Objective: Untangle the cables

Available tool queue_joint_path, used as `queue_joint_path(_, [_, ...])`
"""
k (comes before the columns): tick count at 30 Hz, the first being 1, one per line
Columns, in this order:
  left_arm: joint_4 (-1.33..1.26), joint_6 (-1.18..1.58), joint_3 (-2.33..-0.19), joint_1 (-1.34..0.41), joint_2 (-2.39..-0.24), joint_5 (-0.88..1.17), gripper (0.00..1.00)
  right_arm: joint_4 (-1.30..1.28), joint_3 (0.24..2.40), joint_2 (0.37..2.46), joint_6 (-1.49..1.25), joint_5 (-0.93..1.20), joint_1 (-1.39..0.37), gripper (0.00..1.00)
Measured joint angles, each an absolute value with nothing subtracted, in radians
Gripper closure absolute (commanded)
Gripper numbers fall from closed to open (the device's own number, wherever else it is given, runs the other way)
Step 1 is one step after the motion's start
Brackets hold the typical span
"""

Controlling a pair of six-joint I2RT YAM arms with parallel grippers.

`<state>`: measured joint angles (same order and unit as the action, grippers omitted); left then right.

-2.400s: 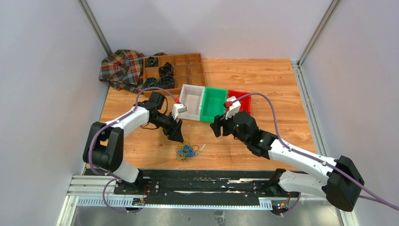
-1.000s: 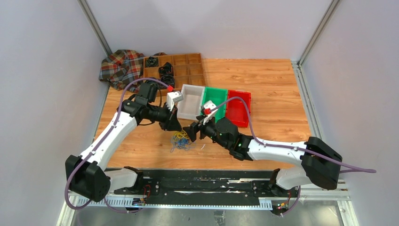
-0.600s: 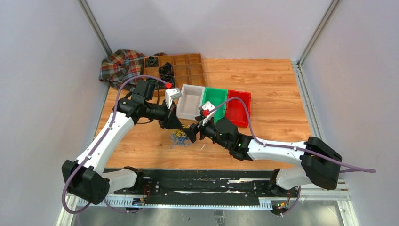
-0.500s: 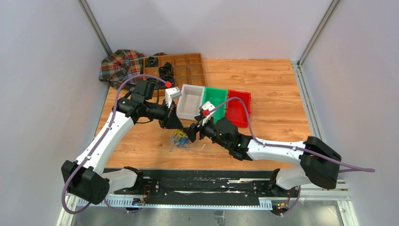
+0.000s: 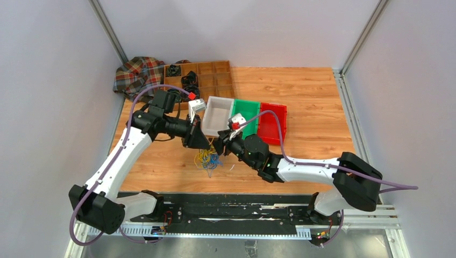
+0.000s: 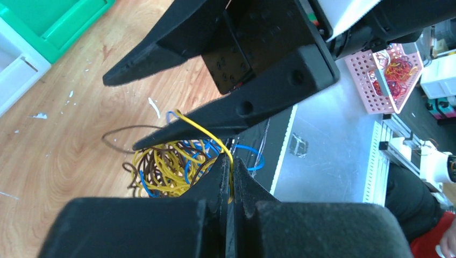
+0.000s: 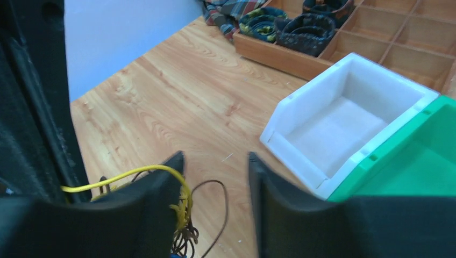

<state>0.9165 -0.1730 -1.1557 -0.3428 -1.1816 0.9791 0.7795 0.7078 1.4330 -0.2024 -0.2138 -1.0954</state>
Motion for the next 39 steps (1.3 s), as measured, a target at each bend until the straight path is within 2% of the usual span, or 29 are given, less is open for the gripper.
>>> queue_joint_path(3, [0.934, -0.183, -1.173, -0.343, -1.181, 0.988, 0.99, 0.804, 0.698, 1.436, -0.226, -0.251, -1.102, 0.93])
queue_joint_path(4, [0.942, -0.19, -1.183, -0.343, -1.181, 0.987, 0.99, 0.81, 0.694, 1.434, -0.221, -0.261, -1.105, 0.99])
queue_joint_path(10, [0.97, -0.249, -1.212, -0.343, -1.169, 0.934, 0.98, 0.791, 0.668, 1.352, -0.233, -0.298, -1.119, 0.99])
queue_joint_path(13, [0.972, -0.27, -1.219, -0.344, -1.167, 0.885, 0.8, 0.77, 0.668, 1.306, -0.233, -0.295, -1.119, 1.0])
queue_joint_path(15, [0.977, -0.286, -1.226, -0.344, -1.166, 0.85, 0.58, 0.75, 0.668, 1.287, -0.233, -0.292, -1.118, 1.0])
queue_joint_path(18, [1.0, -0.3, -1.227, -0.344, -1.159, 0.816, 0.37, 0.713, 0.668, 1.266, -0.234, -0.285, -1.11, 0.99])
queue_joint_path(20, [1.008, -0.302, -1.227, -0.344, -1.157, 0.812, 0.27, 0.686, 0.671, 1.261, -0.235, -0.268, -1.105, 0.99])
queue_joint_path(31, [1.028, -0.289, -1.23, -0.345, -1.169, 0.923, 0.2, 0.592, 0.718, 1.27, -0.252, -0.167, -1.104, 0.99])
queue_joint_path(39, [1.028, -0.262, -1.23, -0.358, -1.216, 1.007, 0.1, 0.539, 0.815, 1.322, -0.217, -0.218, -1.146, 0.99])
